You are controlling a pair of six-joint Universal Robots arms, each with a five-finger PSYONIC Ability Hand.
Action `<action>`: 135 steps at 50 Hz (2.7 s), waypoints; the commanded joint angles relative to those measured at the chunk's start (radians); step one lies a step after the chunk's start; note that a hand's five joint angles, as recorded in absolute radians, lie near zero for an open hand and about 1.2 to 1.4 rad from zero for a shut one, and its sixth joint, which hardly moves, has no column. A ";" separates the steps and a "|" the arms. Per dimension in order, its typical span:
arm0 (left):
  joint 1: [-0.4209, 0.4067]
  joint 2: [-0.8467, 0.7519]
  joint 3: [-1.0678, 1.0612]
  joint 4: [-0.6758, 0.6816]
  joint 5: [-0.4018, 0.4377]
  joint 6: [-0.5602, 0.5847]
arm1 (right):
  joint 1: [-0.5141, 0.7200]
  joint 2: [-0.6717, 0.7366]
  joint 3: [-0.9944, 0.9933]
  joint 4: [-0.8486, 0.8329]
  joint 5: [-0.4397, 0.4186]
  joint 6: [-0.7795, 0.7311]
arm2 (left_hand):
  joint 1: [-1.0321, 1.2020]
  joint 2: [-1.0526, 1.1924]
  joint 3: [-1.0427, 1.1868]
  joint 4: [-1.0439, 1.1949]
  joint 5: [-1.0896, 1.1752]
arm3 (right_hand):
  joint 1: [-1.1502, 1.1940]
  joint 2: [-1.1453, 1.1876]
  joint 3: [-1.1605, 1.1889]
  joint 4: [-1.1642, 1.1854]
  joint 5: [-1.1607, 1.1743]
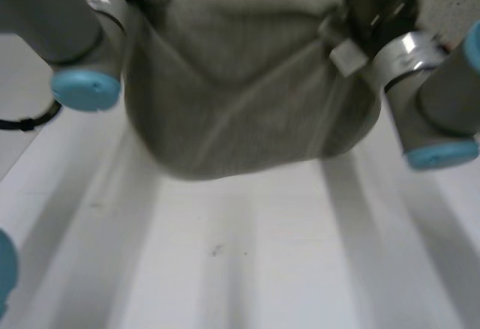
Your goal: Fold the towel.
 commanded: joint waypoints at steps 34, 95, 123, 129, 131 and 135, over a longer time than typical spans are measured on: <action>0.150 0.414 -1.301 0.021 0.187 -0.031 | -0.279 0.047 0.338 0.758 -0.446 -0.271 | -0.780 -0.827 -0.830 -0.832 -0.815 | 0.449 0.230 0.215 0.203 0.252; -0.041 0.365 -1.462 0.303 -0.097 0.062 | -0.279 0.003 0.496 0.572 -0.415 -0.237 | 0.230 0.184 0.180 0.178 0.196 | 0.449 0.230 0.215 0.203 0.252; 0.028 0.446 -1.305 0.024 0.084 0.223 | -0.241 -0.028 0.250 0.956 -0.248 -0.455 | 0.231 0.185 0.182 0.180 0.197 | 0.449 0.230 0.215 0.203 0.252; 0.041 0.306 -0.947 0.033 0.079 0.347 | -0.164 0.044 -0.008 0.756 -0.126 -0.453 | 0.231 0.185 0.182 0.180 0.197 | 0.449 0.230 0.215 0.203 0.252; 0.054 0.278 -0.834 0.035 0.076 0.377 | -0.149 0.053 -0.075 0.677 -0.098 -0.452 | 0.231 0.185 0.182 0.180 0.197 | 0.449 0.230 0.215 0.203 0.252; 0.035 0.242 -0.496 0.068 0.079 0.394 | -0.121 0.035 -0.205 0.383 -0.061 -0.410 | 0.231 0.185 0.182 0.180 0.197 | 0.449 0.230 0.215 0.203 0.252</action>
